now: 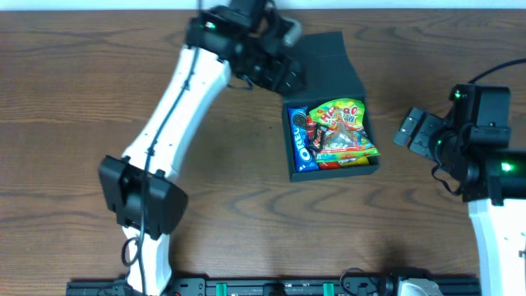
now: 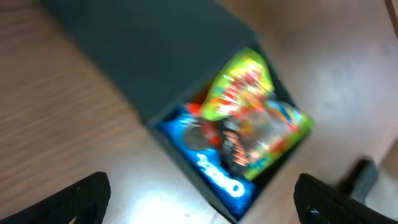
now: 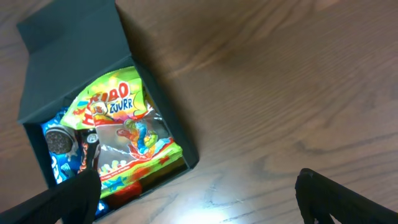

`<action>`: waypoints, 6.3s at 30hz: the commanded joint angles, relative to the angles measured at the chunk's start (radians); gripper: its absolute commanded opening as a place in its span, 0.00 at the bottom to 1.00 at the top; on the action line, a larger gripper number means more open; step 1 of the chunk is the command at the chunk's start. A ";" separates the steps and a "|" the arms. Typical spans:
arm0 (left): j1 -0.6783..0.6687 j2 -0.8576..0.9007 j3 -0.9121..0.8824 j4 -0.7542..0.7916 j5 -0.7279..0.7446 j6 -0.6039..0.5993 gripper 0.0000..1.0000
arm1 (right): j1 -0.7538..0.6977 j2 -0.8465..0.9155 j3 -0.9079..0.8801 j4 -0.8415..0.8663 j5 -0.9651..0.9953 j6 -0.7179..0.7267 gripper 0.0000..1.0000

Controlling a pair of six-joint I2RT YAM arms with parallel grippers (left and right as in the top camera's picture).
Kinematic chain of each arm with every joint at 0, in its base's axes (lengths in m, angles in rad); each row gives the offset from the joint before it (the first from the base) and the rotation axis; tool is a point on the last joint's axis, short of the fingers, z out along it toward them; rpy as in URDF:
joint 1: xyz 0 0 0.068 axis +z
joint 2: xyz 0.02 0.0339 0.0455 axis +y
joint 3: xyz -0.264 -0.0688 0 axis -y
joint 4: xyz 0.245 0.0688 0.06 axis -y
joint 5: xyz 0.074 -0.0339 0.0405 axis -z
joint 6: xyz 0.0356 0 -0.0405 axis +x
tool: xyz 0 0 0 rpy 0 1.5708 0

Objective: Pack container

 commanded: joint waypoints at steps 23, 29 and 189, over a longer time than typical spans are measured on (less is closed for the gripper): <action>0.071 0.498 0.015 0.454 0.415 -0.369 0.95 | -0.005 0.007 0.010 0.025 0.022 -0.014 0.99; 0.034 0.506 0.015 0.539 0.406 -0.429 0.95 | -0.005 0.019 0.010 0.026 0.022 -0.014 0.99; -0.675 -0.191 -0.995 0.631 -0.913 -0.634 0.95 | 0.277 0.528 -0.117 0.235 0.082 -0.025 0.99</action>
